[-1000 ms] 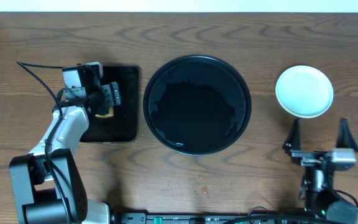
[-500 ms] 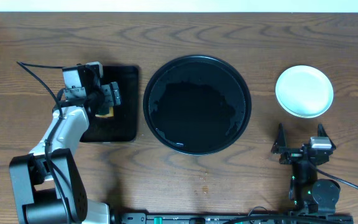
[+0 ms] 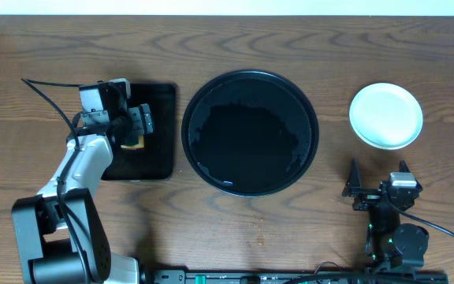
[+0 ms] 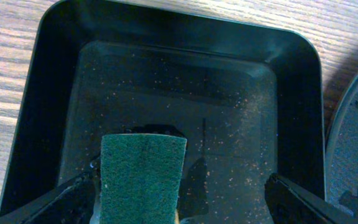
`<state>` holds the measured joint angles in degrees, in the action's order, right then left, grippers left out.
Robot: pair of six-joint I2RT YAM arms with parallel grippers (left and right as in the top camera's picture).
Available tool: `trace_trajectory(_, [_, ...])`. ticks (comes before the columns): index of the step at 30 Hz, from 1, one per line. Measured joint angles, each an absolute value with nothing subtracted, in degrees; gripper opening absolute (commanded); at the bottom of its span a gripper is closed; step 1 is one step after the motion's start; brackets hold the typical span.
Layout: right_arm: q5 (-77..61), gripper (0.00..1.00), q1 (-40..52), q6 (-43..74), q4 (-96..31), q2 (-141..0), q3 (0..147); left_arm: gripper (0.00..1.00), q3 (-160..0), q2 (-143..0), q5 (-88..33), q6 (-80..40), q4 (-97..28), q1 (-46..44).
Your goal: Clean dirty plates on tray and stack at the side
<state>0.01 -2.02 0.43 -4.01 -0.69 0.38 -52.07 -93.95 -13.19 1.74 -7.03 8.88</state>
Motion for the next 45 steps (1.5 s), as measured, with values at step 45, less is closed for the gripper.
trace_trajectory(45, [0.03, 0.99, -2.02, 0.43, -4.01, -0.69, 0.38, 0.87, -46.59, -41.67, -13.15, 1.74, -10.31, 8.67])
